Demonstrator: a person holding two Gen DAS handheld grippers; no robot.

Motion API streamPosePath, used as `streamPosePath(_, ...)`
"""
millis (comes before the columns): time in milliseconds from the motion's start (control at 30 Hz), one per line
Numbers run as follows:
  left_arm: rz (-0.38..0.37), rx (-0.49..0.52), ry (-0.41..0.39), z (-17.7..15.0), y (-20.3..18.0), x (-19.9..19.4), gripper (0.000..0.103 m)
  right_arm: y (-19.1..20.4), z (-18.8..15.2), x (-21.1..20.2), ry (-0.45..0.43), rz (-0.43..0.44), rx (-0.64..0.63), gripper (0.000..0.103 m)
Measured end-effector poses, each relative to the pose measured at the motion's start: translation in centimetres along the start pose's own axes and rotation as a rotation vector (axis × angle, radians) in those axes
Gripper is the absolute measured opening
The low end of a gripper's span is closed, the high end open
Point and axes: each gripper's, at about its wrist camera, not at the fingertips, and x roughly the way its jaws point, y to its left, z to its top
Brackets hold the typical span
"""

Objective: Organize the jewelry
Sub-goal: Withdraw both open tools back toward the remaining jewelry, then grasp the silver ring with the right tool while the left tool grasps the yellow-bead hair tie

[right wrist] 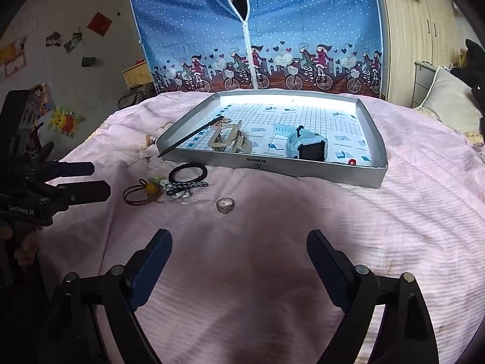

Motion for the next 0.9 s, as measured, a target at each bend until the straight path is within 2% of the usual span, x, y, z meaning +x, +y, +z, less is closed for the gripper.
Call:
streamPosePath(67,-0.009,0.001,0.014,0.2,0.2,0.9,0.083,0.2,0.2,0.5,0.009,-0.007,-0.012,0.080)
streamPosePath(133,-0.026,-0.032,0.035,0.2,0.8,1.7,0.064,0.4,0.5,1.2,0.020,-0.002,-0.022,0.071)
streamPosePath(200,-0.045,-0.074,0.060,0.4,1.6,2.5,0.055,0.7,0.9,2.3,0.034,0.007,-0.031,0.058)
streamPosePath(300,-0.061,-0.114,0.079,1.0,2.6,3.4,0.053,1.1,1.6,4.0,0.047,0.021,-0.034,0.046)
streamPosePath(367,-0.051,-0.126,0.095,1.3,3.2,4.0,0.047,1.2,2.1,5.2,0.067,0.045,-0.024,0.039)
streamPosePath(400,-0.050,-0.129,0.110,1.4,3.4,4.4,0.040,1.3,2.3,5.7,0.070,0.054,-0.020,0.036)
streamPosePath(433,-0.052,-0.130,0.126,1.4,3.5,4.8,0.033,1.3,2.5,6.1,0.076,0.060,-0.018,0.036)
streamPosePath(600,-0.057,-0.140,0.207,0.9,4.0,6.3,0.022,1.2,2.5,8.0,0.119,0.066,-0.021,0.034)
streamPosePath(733,-0.064,-0.177,0.210,0.9,4.7,6.4,0.018,0.8,2.4,9.4,0.145,0.066,-0.004,0.033)
streamPosePath(867,-0.064,-0.202,0.209,0.6,5.2,6.2,0.008,0.8,2.3,10.0,0.153,0.070,-0.011,0.020)
streamPosePath(900,-0.064,-0.205,0.207,0.5,5.3,6.1,0.005,1.0,2.2,10.0,0.151,0.072,-0.018,0.020)
